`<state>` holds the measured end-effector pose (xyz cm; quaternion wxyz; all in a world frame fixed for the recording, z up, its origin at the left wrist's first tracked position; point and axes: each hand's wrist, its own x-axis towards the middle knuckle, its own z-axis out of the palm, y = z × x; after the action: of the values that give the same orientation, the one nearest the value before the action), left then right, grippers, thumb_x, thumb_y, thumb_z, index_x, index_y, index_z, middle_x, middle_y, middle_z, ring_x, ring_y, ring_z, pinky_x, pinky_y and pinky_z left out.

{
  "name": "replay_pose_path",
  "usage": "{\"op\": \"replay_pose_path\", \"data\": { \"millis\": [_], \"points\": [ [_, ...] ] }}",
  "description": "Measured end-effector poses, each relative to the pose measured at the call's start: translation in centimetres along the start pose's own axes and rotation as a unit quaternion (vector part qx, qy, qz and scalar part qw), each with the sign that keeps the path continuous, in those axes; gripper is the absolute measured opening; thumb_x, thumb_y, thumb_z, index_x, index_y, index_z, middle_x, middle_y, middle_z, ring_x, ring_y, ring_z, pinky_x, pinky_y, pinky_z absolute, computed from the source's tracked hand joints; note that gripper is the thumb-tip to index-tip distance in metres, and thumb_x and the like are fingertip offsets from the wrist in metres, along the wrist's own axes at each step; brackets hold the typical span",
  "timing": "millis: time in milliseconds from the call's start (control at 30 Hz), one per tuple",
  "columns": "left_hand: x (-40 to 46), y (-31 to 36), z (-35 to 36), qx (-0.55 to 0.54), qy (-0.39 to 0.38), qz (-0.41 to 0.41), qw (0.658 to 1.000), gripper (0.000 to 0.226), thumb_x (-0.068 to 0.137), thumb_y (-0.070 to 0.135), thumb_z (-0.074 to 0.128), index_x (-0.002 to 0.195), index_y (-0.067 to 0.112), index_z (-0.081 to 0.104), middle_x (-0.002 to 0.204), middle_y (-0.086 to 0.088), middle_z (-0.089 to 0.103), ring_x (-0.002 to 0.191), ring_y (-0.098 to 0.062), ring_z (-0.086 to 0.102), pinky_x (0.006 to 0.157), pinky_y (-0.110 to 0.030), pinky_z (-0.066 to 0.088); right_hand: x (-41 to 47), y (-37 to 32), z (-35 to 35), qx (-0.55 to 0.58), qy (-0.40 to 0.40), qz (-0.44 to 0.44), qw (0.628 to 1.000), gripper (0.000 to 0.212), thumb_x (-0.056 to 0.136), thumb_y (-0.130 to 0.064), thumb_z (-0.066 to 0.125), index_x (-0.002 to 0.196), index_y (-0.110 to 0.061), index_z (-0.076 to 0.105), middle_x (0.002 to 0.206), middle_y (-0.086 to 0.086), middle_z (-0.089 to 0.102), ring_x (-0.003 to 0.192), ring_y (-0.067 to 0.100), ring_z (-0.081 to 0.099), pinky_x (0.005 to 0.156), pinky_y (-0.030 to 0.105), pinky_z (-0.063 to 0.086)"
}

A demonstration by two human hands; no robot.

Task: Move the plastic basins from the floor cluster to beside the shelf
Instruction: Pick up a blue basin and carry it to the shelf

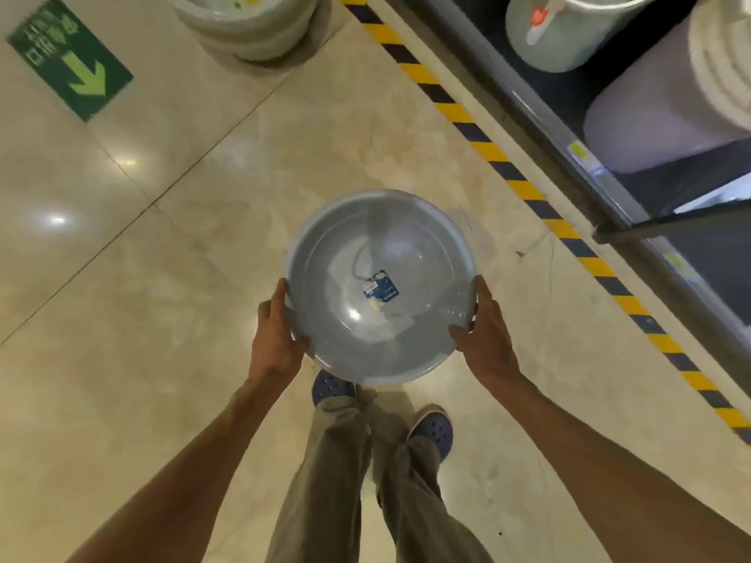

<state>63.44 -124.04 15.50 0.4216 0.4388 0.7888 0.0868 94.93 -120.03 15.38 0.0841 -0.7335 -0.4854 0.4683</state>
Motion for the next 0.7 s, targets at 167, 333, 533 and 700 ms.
{"op": "replay_pose_path", "data": {
  "millis": [167, 333, 533, 700],
  "points": [
    [1.8, -2.0, 1.9, -0.014, -0.011, -0.031, 0.999, 0.098, 0.089, 0.007, 0.077, 0.164, 0.023, 0.015, 0.158, -0.012, 0.034, 0.139, -0.038, 0.043, 0.109, -0.052, 0.046, 1.7, 1.2, 1.9, 0.005, 0.007, 0.013, 1.0, 0.09, 0.097, -0.012, 0.072, 0.167, -0.031, 0.018, 0.151, 0.01, 0.044, 0.137, 0.034, 0.053, 0.11, 0.056, 0.05],
    [4.0, -3.7, 4.7, -0.016, -0.008, -0.07, 0.997, 0.095, 0.092, 0.007, 0.073, 0.164, 0.026, 0.014, 0.16, -0.009, 0.033, 0.142, -0.035, 0.04, 0.111, -0.052, 0.044, 4.5, 3.2, 4.1, -0.057, 0.006, 0.016, 0.998, 0.09, 0.097, -0.019, 0.075, 0.166, -0.036, 0.019, 0.149, 0.004, 0.053, 0.138, 0.03, 0.052, 0.109, 0.052, 0.052],
    [5.4, -4.9, 8.9, 0.004, 0.029, -0.074, 0.997, 0.092, 0.092, -0.004, 0.059, 0.165, 0.023, 0.011, 0.153, -0.013, 0.037, 0.122, -0.038, 0.052, 0.097, -0.052, 0.054, 7.2, 4.6, 6.5, -0.171, 0.006, 0.012, 0.985, 0.081, 0.1, -0.017, 0.069, 0.164, -0.029, 0.021, 0.141, 0.003, 0.061, 0.134, 0.033, 0.049, 0.092, 0.052, 0.052],
    [5.7, -4.5, 11.3, -0.01, 0.063, -0.087, 0.994, 0.083, 0.098, 0.006, 0.052, 0.165, 0.024, 0.008, 0.157, -0.009, 0.031, 0.117, -0.036, 0.057, 0.09, -0.051, 0.058, 8.9, 6.5, 7.4, -0.174, -0.024, 0.019, 0.984, 0.085, 0.101, -0.016, 0.067, 0.167, -0.033, 0.015, 0.162, -0.004, 0.045, 0.143, 0.032, 0.048, 0.106, 0.053, 0.048]
  ]
}}
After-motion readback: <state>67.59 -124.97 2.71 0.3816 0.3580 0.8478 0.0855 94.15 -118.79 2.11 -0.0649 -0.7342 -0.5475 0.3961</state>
